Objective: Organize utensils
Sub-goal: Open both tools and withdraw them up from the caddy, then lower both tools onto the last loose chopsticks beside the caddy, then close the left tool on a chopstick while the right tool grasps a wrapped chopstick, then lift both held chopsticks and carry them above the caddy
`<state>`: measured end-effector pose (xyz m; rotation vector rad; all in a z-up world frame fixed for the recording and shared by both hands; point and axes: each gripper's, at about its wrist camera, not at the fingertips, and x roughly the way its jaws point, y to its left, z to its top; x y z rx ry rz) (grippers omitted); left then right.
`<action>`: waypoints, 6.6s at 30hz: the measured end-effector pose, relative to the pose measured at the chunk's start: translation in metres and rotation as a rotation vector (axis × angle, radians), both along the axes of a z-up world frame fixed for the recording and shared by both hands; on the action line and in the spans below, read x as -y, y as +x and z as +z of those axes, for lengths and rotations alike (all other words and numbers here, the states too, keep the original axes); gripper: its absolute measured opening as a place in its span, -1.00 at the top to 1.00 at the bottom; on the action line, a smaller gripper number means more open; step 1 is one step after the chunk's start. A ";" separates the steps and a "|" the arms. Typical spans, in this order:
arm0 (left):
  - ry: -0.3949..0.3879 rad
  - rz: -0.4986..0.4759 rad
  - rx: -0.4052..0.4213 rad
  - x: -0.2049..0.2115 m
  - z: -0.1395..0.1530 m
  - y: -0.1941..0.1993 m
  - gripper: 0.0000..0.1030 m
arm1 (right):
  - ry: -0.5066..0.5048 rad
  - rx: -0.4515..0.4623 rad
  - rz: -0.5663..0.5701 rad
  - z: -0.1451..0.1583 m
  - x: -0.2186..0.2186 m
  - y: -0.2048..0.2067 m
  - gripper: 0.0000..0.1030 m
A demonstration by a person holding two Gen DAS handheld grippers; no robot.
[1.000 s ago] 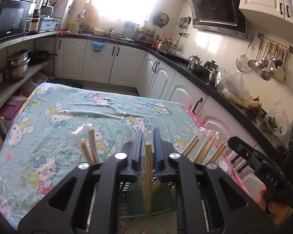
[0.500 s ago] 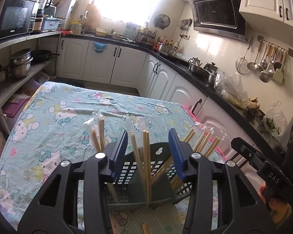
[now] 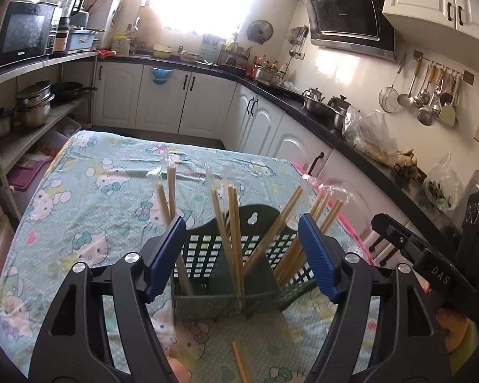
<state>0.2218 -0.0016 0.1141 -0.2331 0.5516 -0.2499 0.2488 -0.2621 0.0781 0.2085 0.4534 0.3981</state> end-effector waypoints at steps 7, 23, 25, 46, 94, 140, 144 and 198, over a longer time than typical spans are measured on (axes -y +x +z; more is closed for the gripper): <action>0.005 0.002 -0.007 0.000 -0.007 -0.013 -0.50 | 0.002 -0.006 0.003 -0.006 0.006 -0.020 0.00; 0.022 0.008 -0.027 0.005 -0.022 -0.035 -0.79 | -0.020 -0.052 0.007 -0.024 0.010 -0.044 -0.19; 0.027 0.008 -0.033 0.006 -0.025 -0.037 -0.79 | -0.026 -0.065 0.008 -0.028 0.011 -0.046 -0.19; 0.056 -0.001 -0.104 0.015 -0.060 -0.042 -0.79 | -0.066 -0.146 0.034 -0.063 0.010 -0.060 -0.19; 0.141 -0.103 -0.395 0.063 -0.164 0.007 0.35 | -0.116 -0.474 0.012 -0.161 0.017 -0.026 0.51; -0.024 0.020 0.026 -0.031 0.000 -0.057 0.93 | -0.054 0.012 0.241 0.015 -0.070 -0.062 0.92; -0.025 0.024 0.064 -0.033 0.014 -0.058 0.93 | -0.046 0.052 0.247 0.031 -0.075 -0.062 0.93; 0.017 0.080 0.197 -0.028 0.061 0.020 0.92 | -0.013 0.235 0.160 0.094 -0.079 -0.003 0.93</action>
